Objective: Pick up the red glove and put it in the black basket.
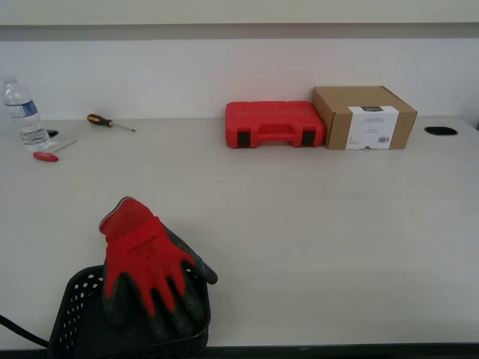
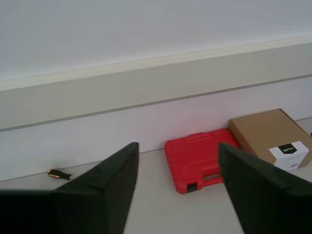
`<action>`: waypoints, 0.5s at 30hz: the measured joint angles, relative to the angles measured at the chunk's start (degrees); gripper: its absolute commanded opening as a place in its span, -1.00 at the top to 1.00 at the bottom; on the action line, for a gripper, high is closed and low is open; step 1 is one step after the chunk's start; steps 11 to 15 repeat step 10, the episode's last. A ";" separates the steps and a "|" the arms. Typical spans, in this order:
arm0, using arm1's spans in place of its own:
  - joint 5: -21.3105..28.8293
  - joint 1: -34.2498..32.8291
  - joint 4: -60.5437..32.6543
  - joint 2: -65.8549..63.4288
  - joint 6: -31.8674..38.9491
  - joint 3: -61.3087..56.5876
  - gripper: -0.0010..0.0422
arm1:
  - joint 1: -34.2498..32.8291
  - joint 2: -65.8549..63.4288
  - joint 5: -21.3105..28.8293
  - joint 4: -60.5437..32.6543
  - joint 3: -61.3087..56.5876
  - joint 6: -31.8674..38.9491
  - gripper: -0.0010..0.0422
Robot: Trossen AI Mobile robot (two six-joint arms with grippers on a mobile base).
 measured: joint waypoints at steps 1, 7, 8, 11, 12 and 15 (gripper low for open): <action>0.00 0.04 0.02 0.00 0.00 0.00 0.95 | 0.00 0.00 0.00 0.00 0.00 -0.09 0.85; 0.00 0.02 0.00 0.00 0.00 0.00 0.95 | 0.00 0.00 0.00 0.00 0.00 -0.46 0.49; 0.00 0.00 0.00 0.00 0.00 0.00 0.95 | 0.00 0.00 0.00 0.00 0.00 -0.52 0.35; 0.00 0.04 0.00 0.00 0.00 0.00 0.95 | 0.00 0.00 0.00 0.00 0.00 -0.59 -0.03; 0.00 0.04 0.00 0.00 0.00 0.00 0.95 | 0.00 0.00 0.00 0.00 0.00 -0.59 -0.03; 0.00 0.04 0.00 0.00 0.00 0.00 0.95 | 0.00 0.00 0.00 0.00 0.00 -0.59 -0.03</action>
